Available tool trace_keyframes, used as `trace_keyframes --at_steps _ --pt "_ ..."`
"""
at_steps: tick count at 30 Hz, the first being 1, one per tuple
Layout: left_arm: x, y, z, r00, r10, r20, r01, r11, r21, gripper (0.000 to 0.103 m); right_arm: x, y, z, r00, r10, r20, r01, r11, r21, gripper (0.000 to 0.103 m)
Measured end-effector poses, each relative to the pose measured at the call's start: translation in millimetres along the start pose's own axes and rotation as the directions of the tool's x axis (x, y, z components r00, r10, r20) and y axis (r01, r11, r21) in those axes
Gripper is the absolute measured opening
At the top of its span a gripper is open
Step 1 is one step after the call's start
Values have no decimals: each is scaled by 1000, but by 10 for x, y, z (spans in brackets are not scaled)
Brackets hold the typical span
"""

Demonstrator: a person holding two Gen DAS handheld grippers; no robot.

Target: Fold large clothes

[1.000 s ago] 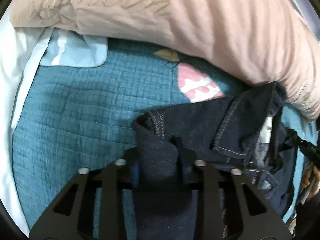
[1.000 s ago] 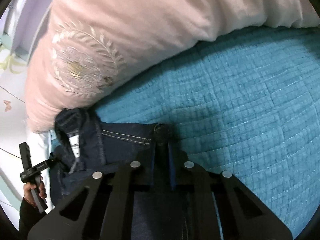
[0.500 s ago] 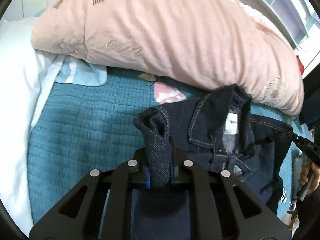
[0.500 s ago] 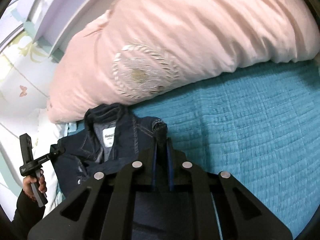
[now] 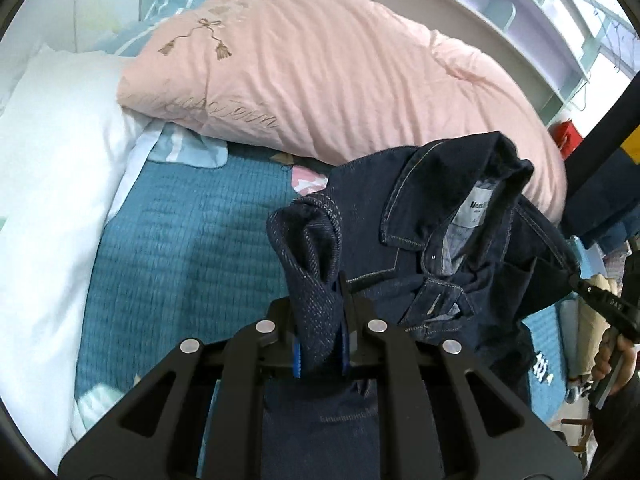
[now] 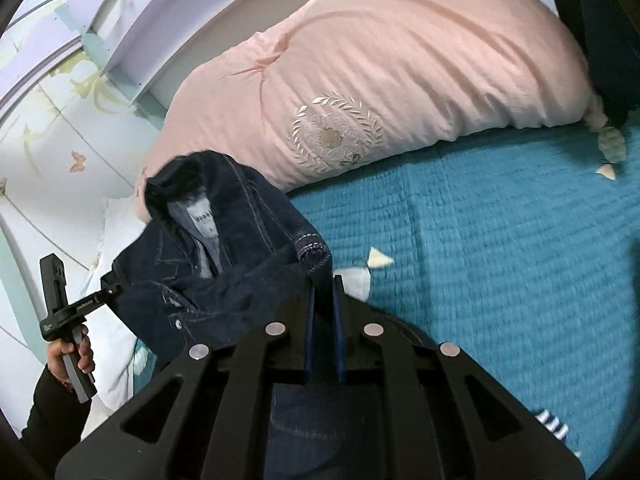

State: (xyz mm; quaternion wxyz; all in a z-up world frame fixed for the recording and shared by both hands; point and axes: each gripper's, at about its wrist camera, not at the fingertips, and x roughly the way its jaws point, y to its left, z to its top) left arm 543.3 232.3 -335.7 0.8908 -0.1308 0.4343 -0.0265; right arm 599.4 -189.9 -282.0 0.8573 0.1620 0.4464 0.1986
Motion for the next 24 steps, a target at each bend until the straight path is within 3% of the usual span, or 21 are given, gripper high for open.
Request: trace_keyframes --at_steps 10,18,24 --pt "-522 -41 -661 1000 4 6 -4 1000 -16 12 -623 248 -590 1000 -30 -1 30 998 -53 7" --pt "-821 79 -1377 999 30 -40 -30 1000 3 12 -1072 163 -1172 997 -76 -21 75 996 -53 7" --pt "-846 228 -1874 989 100 -105 -101 995 -2 13 -1143 99 -1684 986 -118 -115 109 991 -76 8"
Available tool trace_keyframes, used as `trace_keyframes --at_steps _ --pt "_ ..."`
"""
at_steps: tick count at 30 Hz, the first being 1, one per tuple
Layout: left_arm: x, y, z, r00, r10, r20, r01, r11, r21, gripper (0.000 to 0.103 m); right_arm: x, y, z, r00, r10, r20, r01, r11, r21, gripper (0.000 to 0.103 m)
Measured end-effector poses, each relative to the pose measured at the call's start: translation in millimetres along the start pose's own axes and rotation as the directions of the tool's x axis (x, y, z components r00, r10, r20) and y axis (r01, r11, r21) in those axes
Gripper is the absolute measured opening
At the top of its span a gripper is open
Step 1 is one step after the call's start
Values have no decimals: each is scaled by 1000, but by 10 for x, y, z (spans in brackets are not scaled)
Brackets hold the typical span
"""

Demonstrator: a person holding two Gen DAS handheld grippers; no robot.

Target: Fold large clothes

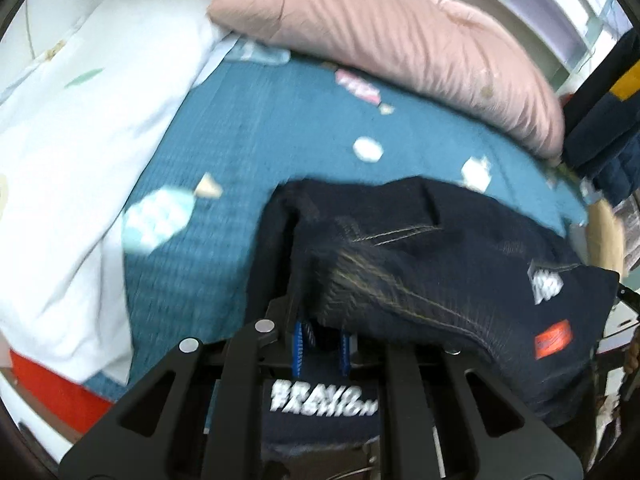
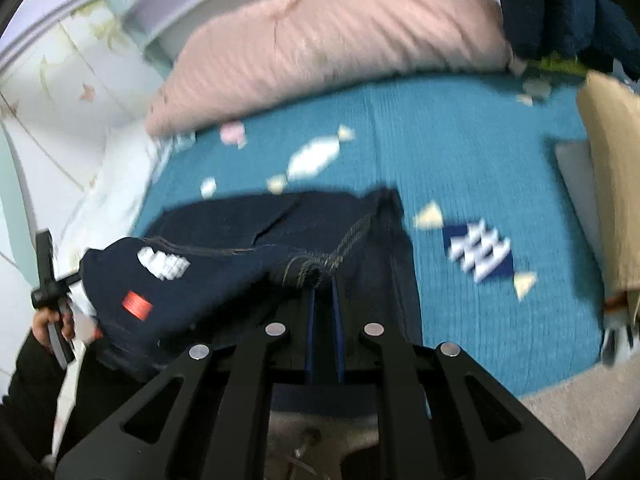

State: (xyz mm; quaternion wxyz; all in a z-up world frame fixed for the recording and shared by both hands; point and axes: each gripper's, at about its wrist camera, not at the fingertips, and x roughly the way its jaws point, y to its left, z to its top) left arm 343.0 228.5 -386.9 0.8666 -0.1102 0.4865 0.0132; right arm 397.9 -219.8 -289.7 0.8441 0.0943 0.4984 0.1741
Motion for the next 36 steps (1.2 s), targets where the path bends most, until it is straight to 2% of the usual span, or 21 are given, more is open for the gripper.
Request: trace_keyframes --at_steps 2,3,4,8,12,13,15,19,23,24,25,26,28,29,31,33,34,36 --pt "80 -9 -153 999 16 -33 -16 1000 15 13 121 17 -191 998 -39 -56 38 999 -21 7" --pt "135 -17 -248 998 28 -49 -26 999 25 13 167 5 -269 996 -56 -73 54 998 -22 2" --pt "183 -13 -333 997 42 -60 -40 999 28 12 211 -20 -346 994 -56 -91 56 998 -10 0" --pt "253 73 -530 995 61 -78 -63 998 -23 12 259 -168 -554 990 -85 -111 89 996 24 0" --pt "140 138 -578 994 78 -76 -81 996 -44 13 201 -272 -619 988 -98 -120 105 993 52 0" --pt "69 151 -582 995 71 -68 -74 996 -45 16 159 -283 -615 990 -88 -113 96 994 61 0" --pt "-88 163 -579 993 110 -49 -112 993 -34 16 40 -267 -591 993 -69 -90 76 994 74 4" --pt "-374 131 -509 991 133 6 -132 991 -29 21 1 -186 -499 997 -45 -62 50 995 84 4" --pt "-599 -138 -368 990 77 120 -72 997 -40 28 215 -153 -408 997 10 -81 1 990 140 5" --pt "-630 -217 -343 988 54 144 -49 998 -38 32 273 -134 -390 996 29 -84 -16 988 151 5" --pt "-624 -319 -314 988 13 153 -9 1000 -29 42 359 -106 -369 995 46 -92 -31 987 160 5" --pt "-572 -379 -273 989 -11 145 14 1000 -19 48 424 -89 -356 993 57 -101 -39 985 168 5" --pt "-358 -596 -246 994 -58 96 57 998 14 48 566 -80 -342 992 59 -114 -37 982 186 5" --pt "-204 -702 -255 997 -60 48 58 997 41 48 682 -80 -354 990 22 -137 3 984 179 5" --pt "79 -791 -304 999 -33 -27 35 997 62 48 845 -132 -421 981 -26 -191 62 980 189 4" --pt "486 -719 -422 987 36 -154 -31 999 33 45 1021 -245 -569 961 -71 -267 129 970 206 0" --pt "627 -639 -508 979 44 -199 -44 999 2 43 1052 -309 -629 960 -51 -276 118 965 233 0" --pt "702 -518 -635 978 21 -209 -29 999 -38 42 1002 -392 -644 963 -18 -270 98 954 284 0"
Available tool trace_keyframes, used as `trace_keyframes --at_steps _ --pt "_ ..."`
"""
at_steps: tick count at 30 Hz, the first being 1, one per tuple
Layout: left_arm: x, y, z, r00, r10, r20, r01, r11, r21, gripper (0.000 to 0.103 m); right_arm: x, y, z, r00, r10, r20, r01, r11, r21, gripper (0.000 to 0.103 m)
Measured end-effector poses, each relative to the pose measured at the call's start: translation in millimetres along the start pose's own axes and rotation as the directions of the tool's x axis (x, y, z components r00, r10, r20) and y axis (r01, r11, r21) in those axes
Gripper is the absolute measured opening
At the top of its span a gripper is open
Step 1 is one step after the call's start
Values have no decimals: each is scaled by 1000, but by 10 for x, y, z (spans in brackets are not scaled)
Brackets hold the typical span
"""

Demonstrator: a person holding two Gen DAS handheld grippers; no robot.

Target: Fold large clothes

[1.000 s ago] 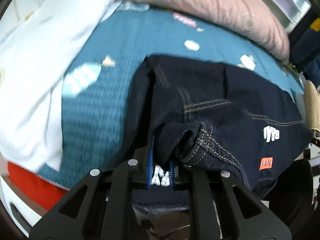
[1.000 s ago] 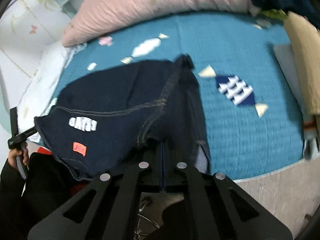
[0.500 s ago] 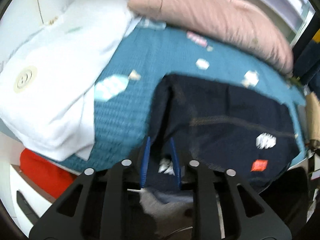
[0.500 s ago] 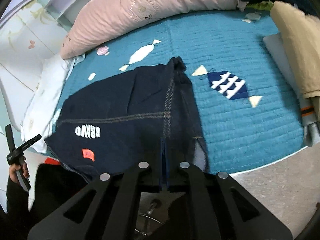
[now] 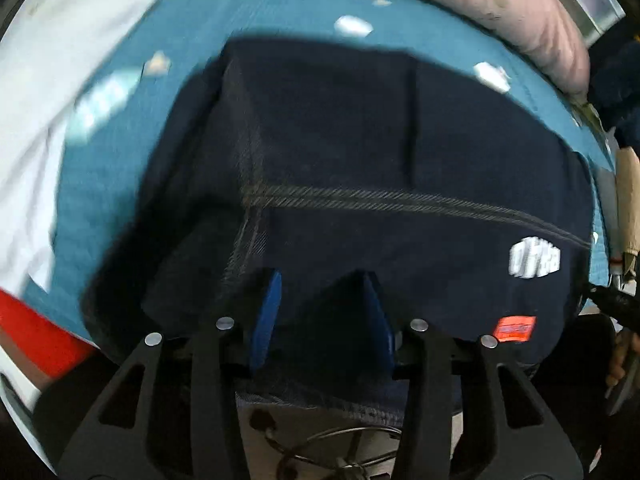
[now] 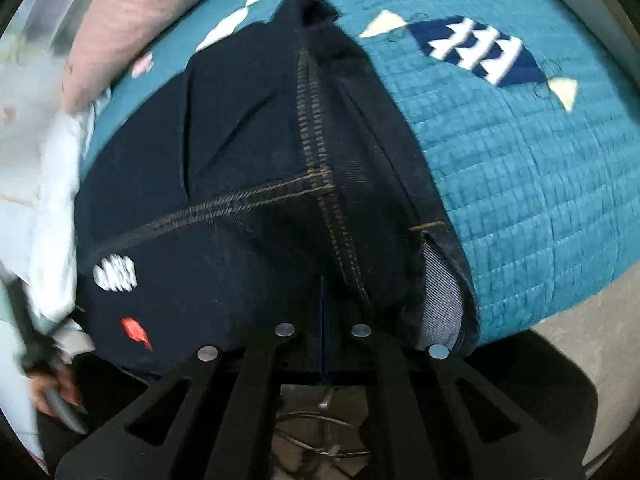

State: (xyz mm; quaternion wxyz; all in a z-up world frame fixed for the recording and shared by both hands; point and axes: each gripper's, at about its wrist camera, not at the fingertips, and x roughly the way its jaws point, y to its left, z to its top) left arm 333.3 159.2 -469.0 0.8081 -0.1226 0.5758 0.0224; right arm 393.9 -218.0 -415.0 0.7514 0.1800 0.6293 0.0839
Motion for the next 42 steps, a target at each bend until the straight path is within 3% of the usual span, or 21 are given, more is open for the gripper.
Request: trace_keyframes --at_steps 2,5,8,9,10,12,14,16,18,19,22,26,30,33,35,37,39,42 --pt "-38 36 -57 1000 12 14 -12 1000 5 36 -5 18 -10 1000 -30 -5 30 999 -19 0" --pt "-33 51 -68 1000 3 14 -4 1000 15 35 -57 83 -21 998 -68 -10 67 997 -41 0" --pt "-18 51 -63 1000 -1 15 1 1000 14 35 -352 218 -43 991 -72 113 84 991 -103 6" --pt "-10 42 -59 1000 1 16 -2 1000 17 35 -450 222 -28 984 -89 152 104 990 -99 9" --pt "0 31 -68 1000 4 17 -4 1000 20 35 -513 199 -5 977 -114 179 131 988 -86 22" --pt "-2 12 -92 1000 6 20 -6 1000 23 35 -491 142 42 971 -165 173 179 981 -70 36" --pt "21 23 -106 1000 0 20 0 1000 22 35 -412 83 74 973 -181 145 191 980 -58 36" --pt "33 61 -94 1000 -5 20 5 1000 20 35 -254 72 91 989 -131 62 135 989 -67 36" --pt "32 65 -98 1000 -5 21 4 1000 23 35 -176 57 112 991 -127 44 129 990 -62 34" --pt "33 66 -98 1000 -7 21 6 1000 22 35 -139 80 113 992 -124 37 127 989 -81 24" --pt "19 72 -112 1000 -16 19 15 1000 21 35 -176 129 104 991 -126 41 130 984 -120 8" --pt "-13 124 -146 1000 -27 13 27 999 22 36 -430 133 -19 991 -119 55 126 978 -169 7" --pt "4 134 -149 1000 -23 11 23 999 23 36 -65 31 -4 986 -161 -43 153 976 -155 8" --pt "-14 139 -150 999 -32 13 32 999 24 36 -6 179 96 972 -226 -66 212 963 -169 12" --pt "-65 144 -162 999 -49 17 49 999 20 39 -118 276 108 968 -248 -42 238 957 -168 17" --pt "-185 161 -182 998 -57 41 56 998 19 45 -316 366 84 972 -234 6 232 960 -156 26" --pt "-298 179 -201 995 -73 71 72 997 23 47 -516 584 71 973 -214 83 226 960 -168 29" --pt "-422 240 -184 991 -76 108 75 997 13 53 -590 1047 78 987 -86 133 118 960 -255 25"
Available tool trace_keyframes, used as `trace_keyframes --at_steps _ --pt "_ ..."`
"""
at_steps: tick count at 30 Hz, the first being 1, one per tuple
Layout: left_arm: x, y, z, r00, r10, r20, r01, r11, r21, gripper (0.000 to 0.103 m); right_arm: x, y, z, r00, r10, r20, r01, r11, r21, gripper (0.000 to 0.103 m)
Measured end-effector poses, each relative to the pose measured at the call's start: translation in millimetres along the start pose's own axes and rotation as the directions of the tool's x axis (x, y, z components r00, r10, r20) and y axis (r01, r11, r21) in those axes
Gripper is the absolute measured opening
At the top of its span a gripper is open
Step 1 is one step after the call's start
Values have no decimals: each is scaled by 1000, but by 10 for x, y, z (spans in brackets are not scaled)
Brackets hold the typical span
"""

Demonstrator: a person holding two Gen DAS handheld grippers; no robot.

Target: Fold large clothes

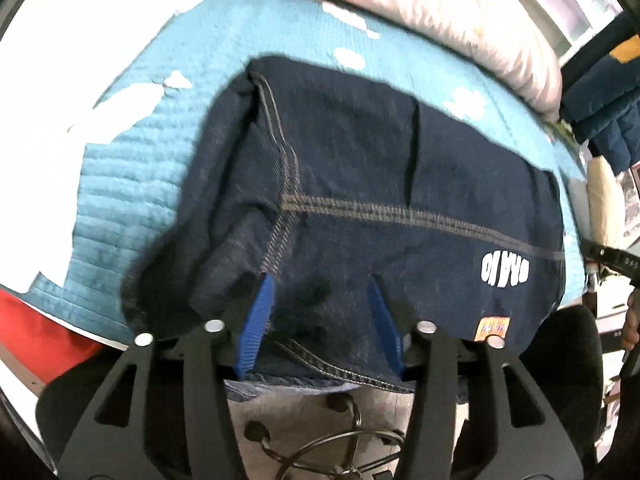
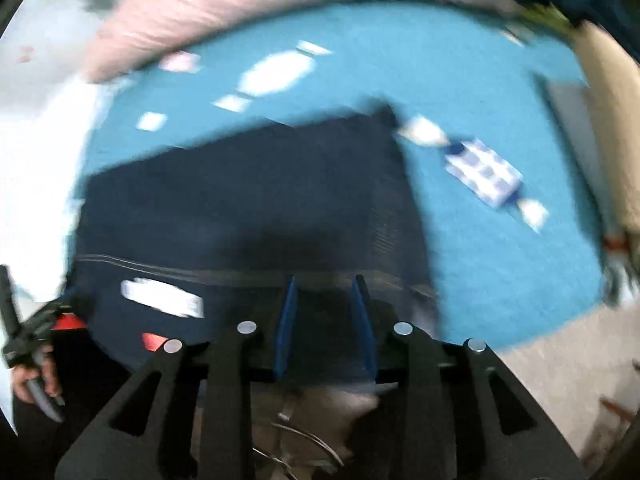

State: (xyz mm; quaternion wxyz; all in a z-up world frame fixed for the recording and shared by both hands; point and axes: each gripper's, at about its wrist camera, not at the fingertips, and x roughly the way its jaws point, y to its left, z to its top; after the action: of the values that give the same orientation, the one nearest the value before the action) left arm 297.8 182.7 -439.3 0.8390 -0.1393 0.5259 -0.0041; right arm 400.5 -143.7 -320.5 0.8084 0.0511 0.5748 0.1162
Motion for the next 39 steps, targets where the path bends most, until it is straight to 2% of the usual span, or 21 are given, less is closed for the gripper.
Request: trace_keyframes --at_steps 2,3,4,7,8,10,12,14,18,20,23,26,30,33,36,37,39 --pt "-57 55 40 1000 -10 18 10 1000 -11 58 27 321 88 996 91 25 -89 994 -59 6" --pt "-81 99 62 1000 -6 28 6 1000 -20 61 82 471 145 992 126 25 -124 989 -80 1" --pt "-97 145 90 999 2 33 -1 1000 -28 66 154 593 199 987 157 22 -155 983 -96 0" --pt "-115 301 152 999 -8 41 11 996 -83 67 470 866 318 983 183 -17 -184 978 -95 0" --pt "-123 316 168 999 -8 50 13 995 -97 72 598 956 358 981 189 -41 -192 977 -90 0" --pt "-136 416 186 998 10 55 -4 993 -114 75 876 1095 409 975 199 -102 -208 975 -79 0" --pt "-118 510 209 998 18 52 -11 990 -140 75 1166 1105 402 973 161 -168 -174 982 -69 0" --pt "-107 651 220 999 18 51 -9 984 -179 76 1379 1065 375 973 148 -180 -159 986 -50 0" --pt "-26 921 239 999 -24 37 34 961 -275 80 1369 1036 360 972 164 -167 -172 984 -38 0" --pt "114 1043 238 999 -44 -21 35 944 -327 80 1312 1019 344 974 172 -150 -179 983 -37 0" --pt "171 1039 226 998 -44 -44 28 950 -310 80 1068 994 255 970 213 -121 -217 976 -19 1" --pt "187 1011 204 997 -51 -65 29 955 -294 81 956 1064 40 958 246 -149 -250 968 -7 1" --pt "158 1026 125 993 -66 -99 32 950 -309 81 1012 1052 -220 948 243 -207 -248 969 2 1" --pt "171 1034 55 989 -76 -127 34 952 -305 80 1100 1013 -291 948 242 -206 -246 969 6 0" --pt "150 1019 8 986 -101 -132 57 952 -299 63 1247 1001 -322 951 232 -206 -240 971 -13 0" --pt "147 1015 0 982 -137 -127 92 947 -309 48 1246 984 -330 949 242 -204 -247 969 2 0" --pt "104 982 -16 986 -117 -115 79 952 -295 32 1208 977 -302 941 271 -203 -271 962 30 0"
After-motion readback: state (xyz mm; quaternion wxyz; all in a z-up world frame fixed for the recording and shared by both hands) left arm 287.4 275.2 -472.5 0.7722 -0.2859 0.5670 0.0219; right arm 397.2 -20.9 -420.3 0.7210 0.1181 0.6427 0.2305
